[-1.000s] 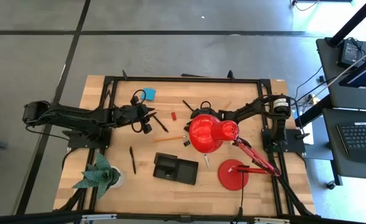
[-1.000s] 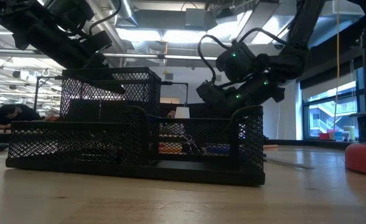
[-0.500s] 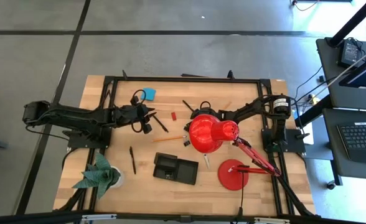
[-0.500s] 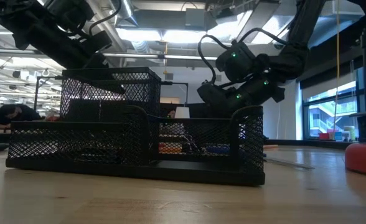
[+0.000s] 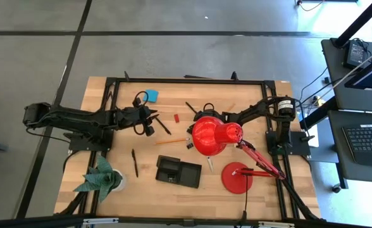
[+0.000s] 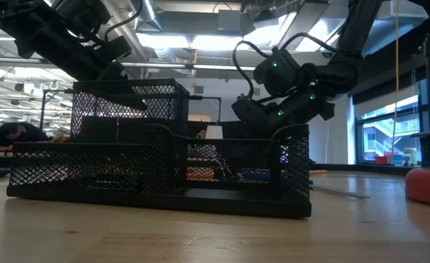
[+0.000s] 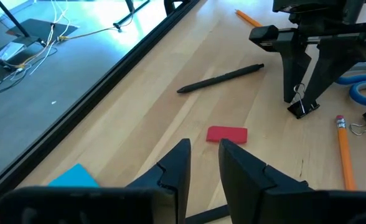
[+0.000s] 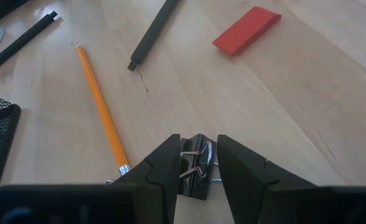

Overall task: Pick and place office supplies into organizer
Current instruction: Put the top black clip binder into the desk organizer

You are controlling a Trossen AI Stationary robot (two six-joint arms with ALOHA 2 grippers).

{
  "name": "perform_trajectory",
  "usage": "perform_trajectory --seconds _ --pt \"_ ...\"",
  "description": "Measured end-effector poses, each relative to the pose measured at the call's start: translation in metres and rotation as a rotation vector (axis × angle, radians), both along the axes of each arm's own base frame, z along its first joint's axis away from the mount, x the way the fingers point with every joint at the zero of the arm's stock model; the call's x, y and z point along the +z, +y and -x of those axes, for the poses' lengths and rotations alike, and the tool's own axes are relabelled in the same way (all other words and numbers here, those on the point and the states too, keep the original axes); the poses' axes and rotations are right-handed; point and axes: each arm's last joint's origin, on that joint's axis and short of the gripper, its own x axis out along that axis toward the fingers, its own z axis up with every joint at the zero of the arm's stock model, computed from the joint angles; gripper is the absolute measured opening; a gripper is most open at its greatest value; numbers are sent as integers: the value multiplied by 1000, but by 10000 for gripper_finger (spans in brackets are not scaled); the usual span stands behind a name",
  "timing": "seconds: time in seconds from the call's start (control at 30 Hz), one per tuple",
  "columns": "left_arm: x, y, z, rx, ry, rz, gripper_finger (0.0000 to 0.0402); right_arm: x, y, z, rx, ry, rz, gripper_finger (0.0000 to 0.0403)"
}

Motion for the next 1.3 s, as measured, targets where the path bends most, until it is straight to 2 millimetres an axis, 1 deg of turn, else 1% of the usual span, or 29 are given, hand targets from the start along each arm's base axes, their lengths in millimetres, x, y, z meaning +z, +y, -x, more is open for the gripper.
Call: perform_trajectory --seconds 0.17,0.27,0.37,0.63,0.7,1.0,1.3 --pt "0 0 0 0 0 0 77 0 0 0 0 0 0 108" --pt "0 0 0 0 0 0 77 0 0 0 0 0 0 101" --pt "0 0 0 0 0 0 77 0 0 0 10 1 15 84" --pt "0 0 0 0 0 0 77 1 0 -1 27 -10 36 18" --pt "0 0 0 0 0 0 77 2 0 -1 33 -11 44 8" --pt "0 0 0 2 -3 3 75 2 0 -1 34 -11 46 6" --pt "0 0 0 43 -51 72 75 3 -1 -2 42 -33 72 5"
